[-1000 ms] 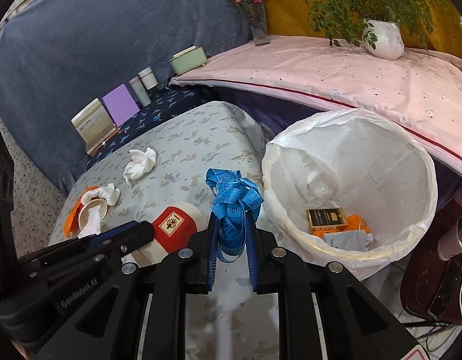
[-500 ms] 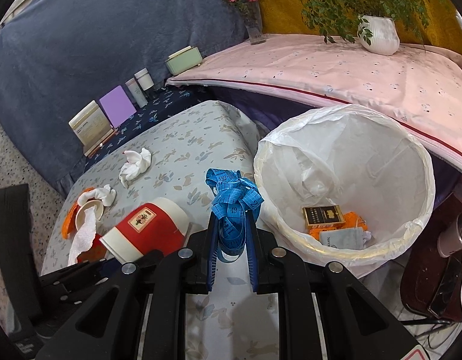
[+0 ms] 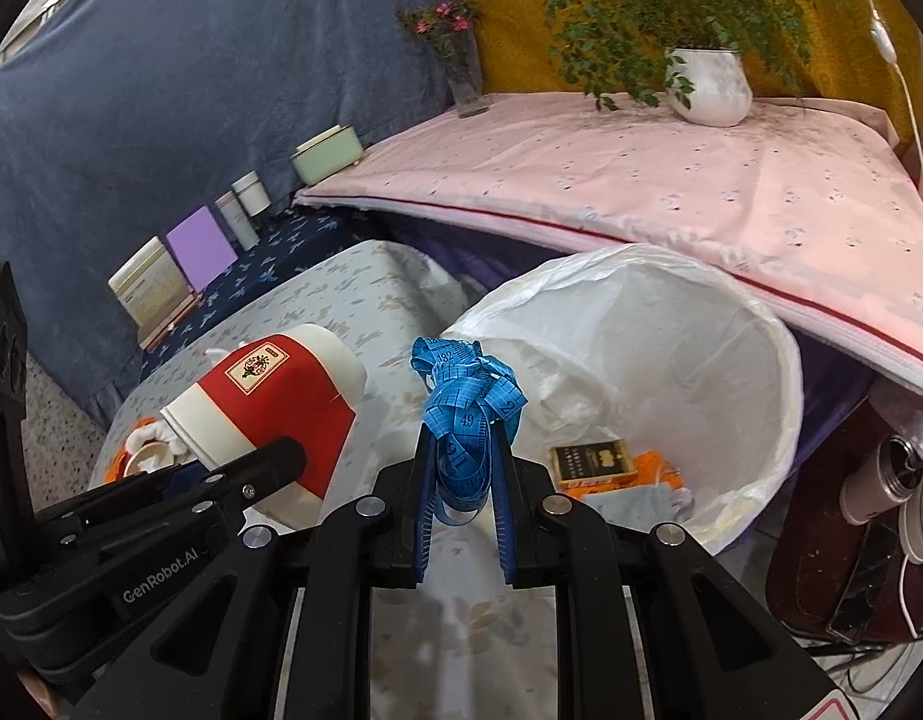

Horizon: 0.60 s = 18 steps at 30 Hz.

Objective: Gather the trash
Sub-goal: 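Carry the red cup and blue ribbon over the white mesh bin with both grippers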

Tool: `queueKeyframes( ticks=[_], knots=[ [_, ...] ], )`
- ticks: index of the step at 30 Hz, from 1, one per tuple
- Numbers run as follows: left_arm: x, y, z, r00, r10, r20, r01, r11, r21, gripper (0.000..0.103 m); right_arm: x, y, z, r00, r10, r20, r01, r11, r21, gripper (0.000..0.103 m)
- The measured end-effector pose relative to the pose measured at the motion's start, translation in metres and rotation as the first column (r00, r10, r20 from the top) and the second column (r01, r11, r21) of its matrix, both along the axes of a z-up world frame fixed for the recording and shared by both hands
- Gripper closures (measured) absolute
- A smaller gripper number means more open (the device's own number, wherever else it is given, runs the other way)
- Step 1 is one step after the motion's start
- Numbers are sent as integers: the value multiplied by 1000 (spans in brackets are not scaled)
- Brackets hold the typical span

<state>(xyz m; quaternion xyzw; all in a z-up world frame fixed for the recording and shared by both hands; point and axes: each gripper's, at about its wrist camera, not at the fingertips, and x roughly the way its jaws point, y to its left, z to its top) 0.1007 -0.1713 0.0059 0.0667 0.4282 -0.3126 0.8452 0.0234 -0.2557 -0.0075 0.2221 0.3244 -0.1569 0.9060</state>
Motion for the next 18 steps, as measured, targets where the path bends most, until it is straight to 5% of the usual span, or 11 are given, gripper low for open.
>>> queueKeyframes(
  ticks=[13,18],
  knots=[
    [4,-61,-10,991,-130,-31,129,991,-31,72,-12,-48,-8,995,-99,-15,99,995,-10,87],
    [9,-68,-9,991,-128,-34,126,991,-50,58,-13,-56,-11,992,-129,-7,129,992,-4,79]
  ],
)
